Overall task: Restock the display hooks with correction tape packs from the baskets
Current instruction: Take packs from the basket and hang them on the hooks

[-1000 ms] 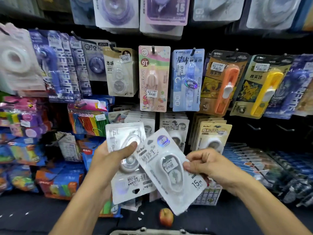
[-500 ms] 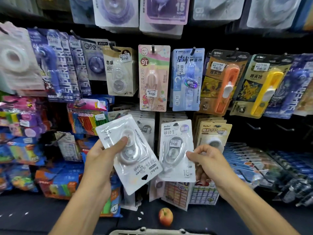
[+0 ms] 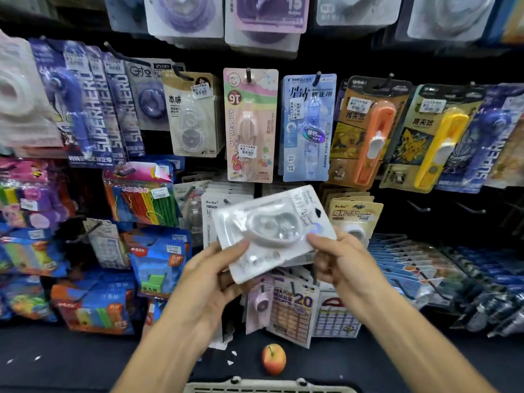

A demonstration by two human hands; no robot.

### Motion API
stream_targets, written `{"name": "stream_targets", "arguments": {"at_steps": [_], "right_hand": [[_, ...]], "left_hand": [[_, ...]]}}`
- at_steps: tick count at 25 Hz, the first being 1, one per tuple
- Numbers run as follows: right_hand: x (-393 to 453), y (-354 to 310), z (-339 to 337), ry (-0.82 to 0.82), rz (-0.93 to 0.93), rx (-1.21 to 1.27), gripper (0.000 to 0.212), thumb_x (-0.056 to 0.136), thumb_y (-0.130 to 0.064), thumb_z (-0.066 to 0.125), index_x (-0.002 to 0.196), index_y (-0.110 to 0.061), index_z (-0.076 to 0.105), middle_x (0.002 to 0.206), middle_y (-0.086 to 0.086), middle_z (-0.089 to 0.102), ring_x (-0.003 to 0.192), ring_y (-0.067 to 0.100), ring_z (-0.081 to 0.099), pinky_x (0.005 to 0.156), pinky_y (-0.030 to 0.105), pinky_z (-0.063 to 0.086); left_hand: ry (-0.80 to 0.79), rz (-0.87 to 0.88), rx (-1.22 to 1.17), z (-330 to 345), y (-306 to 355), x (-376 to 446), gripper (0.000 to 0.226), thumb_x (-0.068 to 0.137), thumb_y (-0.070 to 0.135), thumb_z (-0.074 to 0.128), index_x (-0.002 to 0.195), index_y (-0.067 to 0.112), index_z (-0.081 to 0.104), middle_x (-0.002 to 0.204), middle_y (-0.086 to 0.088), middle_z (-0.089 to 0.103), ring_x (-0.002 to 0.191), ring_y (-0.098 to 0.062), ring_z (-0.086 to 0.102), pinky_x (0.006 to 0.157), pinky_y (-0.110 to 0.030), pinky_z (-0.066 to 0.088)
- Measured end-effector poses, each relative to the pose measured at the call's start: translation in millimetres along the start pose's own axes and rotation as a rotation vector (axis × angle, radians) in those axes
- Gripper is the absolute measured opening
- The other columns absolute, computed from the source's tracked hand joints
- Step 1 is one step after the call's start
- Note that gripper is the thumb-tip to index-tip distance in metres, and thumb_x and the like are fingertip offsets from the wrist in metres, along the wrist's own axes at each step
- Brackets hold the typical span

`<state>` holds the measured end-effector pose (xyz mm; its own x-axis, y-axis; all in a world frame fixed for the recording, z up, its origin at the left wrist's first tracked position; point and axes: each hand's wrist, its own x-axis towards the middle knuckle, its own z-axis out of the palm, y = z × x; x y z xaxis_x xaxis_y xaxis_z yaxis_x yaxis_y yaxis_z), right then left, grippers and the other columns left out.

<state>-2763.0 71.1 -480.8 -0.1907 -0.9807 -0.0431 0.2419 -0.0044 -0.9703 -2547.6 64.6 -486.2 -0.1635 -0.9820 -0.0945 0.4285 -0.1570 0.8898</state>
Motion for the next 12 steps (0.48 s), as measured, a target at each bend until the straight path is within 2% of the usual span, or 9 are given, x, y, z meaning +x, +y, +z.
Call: {"name": "stream_targets", "arguments": {"at_steps": [2,3,5,7,9,10,12], "right_hand": [[4,-12,-14,0.025,-0.060,-0.147,0.010,0.090,-0.005,0.067,0.099,-0.007,0.071,0.056,-0.002,0.052,0.042,0.007,0.034,0.038,0.018,0.025],[2,-13,-15,0.017,-0.076,-0.164,0.009,0.089,-0.008,0.068,0.097,-0.005,0.073,0.056,0.000,0.053,0.042,0.008,0.037,0.039,0.020,0.027],[-2,-7,-6,-0.026,-0.078,-0.113,0.013,0.091,-0.021,0.070,0.093,-0.009,0.076,0.070,0.007,0.070,0.051,0.016,0.058,0.048,0.027,0.046],[-7,2,7,-0.077,-0.052,-0.041,0.023,0.089,-0.036,0.070,0.095,-0.015,0.076,0.093,0.012,0.079,0.074,0.027,0.074,0.068,0.039,0.059],[-11,7,13,-0.171,-0.051,-0.051,0.036,0.083,-0.043,0.071,0.108,-0.017,0.073,0.103,0.009,0.079,0.089,0.025,0.076,0.073,0.035,0.062],[-11,7,14,-0.237,-0.069,-0.066,0.041,0.083,-0.039,0.074,0.116,-0.017,0.070,0.108,0.007,0.078,0.094,0.024,0.076,0.072,0.030,0.061],[-11,8,11,-0.325,-0.097,-0.111,0.046,0.083,-0.018,0.080,0.126,-0.014,0.062,0.113,0.007,0.077,0.097,0.023,0.075,0.070,0.028,0.060]], "left_hand": [[-0.065,0.040,0.222,-8,9,0,0.055,0.061,0.021,0.091,0.113,0.025,0.073,0.104,-0.002,0.079,0.087,-0.015,0.077,0.077,-0.034,0.058],[-0.097,0.048,0.384,-7,10,-2,0.052,0.069,0.018,0.089,0.116,0.029,0.071,0.103,0.001,0.079,0.089,-0.013,0.076,0.079,-0.031,0.056],[-0.180,0.041,0.535,3,-1,-9,0.044,0.083,0.002,0.078,0.118,0.027,0.068,0.094,0.001,0.080,0.080,-0.008,0.076,0.067,-0.020,0.055],[-0.159,0.077,0.515,15,-16,-11,0.033,0.090,-0.008,0.066,0.108,0.019,0.072,0.088,-0.004,0.079,0.067,-0.006,0.071,0.053,-0.017,0.052],[-0.035,0.125,0.435,21,-22,-6,0.025,0.091,-0.008,0.065,0.100,0.014,0.071,0.084,-0.006,0.078,0.060,-0.008,0.066,0.048,-0.019,0.051],[0.016,0.142,0.382,21,-21,-2,0.021,0.091,-0.008,0.066,0.098,0.012,0.070,0.080,-0.006,0.077,0.057,-0.008,0.065,0.047,-0.020,0.051],[0.077,0.177,0.292,19,-18,5,0.018,0.092,-0.005,0.066,0.096,0.012,0.069,0.074,-0.003,0.076,0.056,-0.009,0.066,0.047,-0.019,0.053]]}}
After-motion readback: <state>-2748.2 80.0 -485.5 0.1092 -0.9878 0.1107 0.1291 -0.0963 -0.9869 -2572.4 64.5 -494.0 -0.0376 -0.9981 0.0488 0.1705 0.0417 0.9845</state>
